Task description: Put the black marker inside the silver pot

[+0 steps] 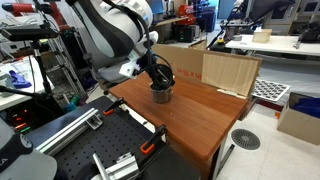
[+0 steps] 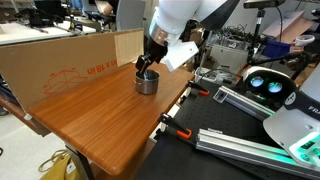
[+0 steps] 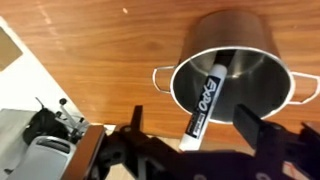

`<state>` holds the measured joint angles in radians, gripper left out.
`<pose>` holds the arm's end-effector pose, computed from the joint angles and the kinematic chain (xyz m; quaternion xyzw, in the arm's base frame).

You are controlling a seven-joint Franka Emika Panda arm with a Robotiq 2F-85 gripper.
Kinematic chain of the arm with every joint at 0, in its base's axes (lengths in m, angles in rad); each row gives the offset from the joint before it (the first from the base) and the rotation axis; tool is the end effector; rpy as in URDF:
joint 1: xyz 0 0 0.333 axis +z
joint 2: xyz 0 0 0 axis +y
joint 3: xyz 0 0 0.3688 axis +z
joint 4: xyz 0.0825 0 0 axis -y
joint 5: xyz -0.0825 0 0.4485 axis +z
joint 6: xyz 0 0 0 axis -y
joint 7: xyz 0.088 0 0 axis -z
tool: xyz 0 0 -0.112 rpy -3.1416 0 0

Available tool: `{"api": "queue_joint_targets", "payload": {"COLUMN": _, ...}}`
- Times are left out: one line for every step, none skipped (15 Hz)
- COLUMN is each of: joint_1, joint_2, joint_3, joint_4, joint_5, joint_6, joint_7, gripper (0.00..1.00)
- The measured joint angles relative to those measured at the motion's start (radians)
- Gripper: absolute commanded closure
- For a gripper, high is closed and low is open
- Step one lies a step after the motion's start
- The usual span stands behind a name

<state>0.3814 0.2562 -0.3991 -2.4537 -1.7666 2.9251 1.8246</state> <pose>0.4818 0.0428 0.1785 0.9571 -0.0423 0.2475 0.1443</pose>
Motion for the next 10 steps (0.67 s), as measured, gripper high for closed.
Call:
{"api": "queue_joint_targets", "payload": {"joint_1": 0.001, "joint_2": -0.001, "joint_3": 0.000, "joint_4": 0.001, "joint_5": 0.000, "joint_6": 0.000, "joint_7": 0.000, "gripper": 0.00}}
{"api": "queue_joint_targets", "payload": {"joint_1": 0.001, "joint_2": -0.002, "joint_3": 0.001, "joint_4": 0.003, "joint_5": 0.000, "joint_6": 0.000, "joint_7": 0.000, "gripper": 0.00}}
{"api": "queue_joint_targets", "payload": {"joint_1": 0.001, "joint_2": -0.003, "joint_3": 0.001, "joint_4": 0.002, "joint_5": 0.003, "joint_6": 0.000, "joint_7": -0.005, "gripper": 0.00}}
{"api": "queue_joint_targets", "payload": {"joint_1": 0.001, "joint_2": -0.004, "joint_3": 0.001, "joint_4": 0.000, "joint_5": 0.011, "joint_6": 0.000, "joint_7": -0.013, "gripper": 0.00}}
{"api": "queue_joint_targets", "payload": {"joint_1": 0.001, "joint_2": -0.008, "joint_3": 0.001, "joint_4": -0.002, "joint_5": 0.014, "joint_6": 0.001, "joint_7": -0.016, "gripper": 0.00}}
{"api": "queue_joint_targets", "payload": {"joint_1": 0.001, "joint_2": -0.017, "joint_3": 0.001, "joint_4": -0.005, "joint_5": 0.018, "joint_6": 0.002, "joint_7": -0.016, "gripper": 0.00}}
{"api": "queue_joint_targets", "payload": {"joint_1": 0.002, "joint_2": -0.030, "joint_3": 0.001, "joint_4": -0.010, "joint_5": 0.024, "joint_6": 0.004, "joint_7": -0.018, "gripper": 0.00}}
{"api": "queue_joint_targets", "payload": {"joint_1": 0.002, "joint_2": -0.048, "joint_3": 0.001, "joint_4": -0.018, "joint_5": 0.033, "joint_6": 0.007, "joint_7": -0.027, "gripper": 0.00}}
{"api": "queue_joint_targets", "payload": {"joint_1": 0.002, "joint_2": -0.067, "joint_3": 0.001, "joint_4": -0.029, "joint_5": 0.056, "joint_6": 0.010, "joint_7": -0.049, "gripper": 0.00}}
{"api": "queue_joint_targets", "payload": {"joint_1": 0.002, "joint_2": -0.088, "joint_3": 0.001, "joint_4": -0.045, "joint_5": 0.089, "joint_6": 0.013, "joint_7": -0.082, "gripper": 0.00}}
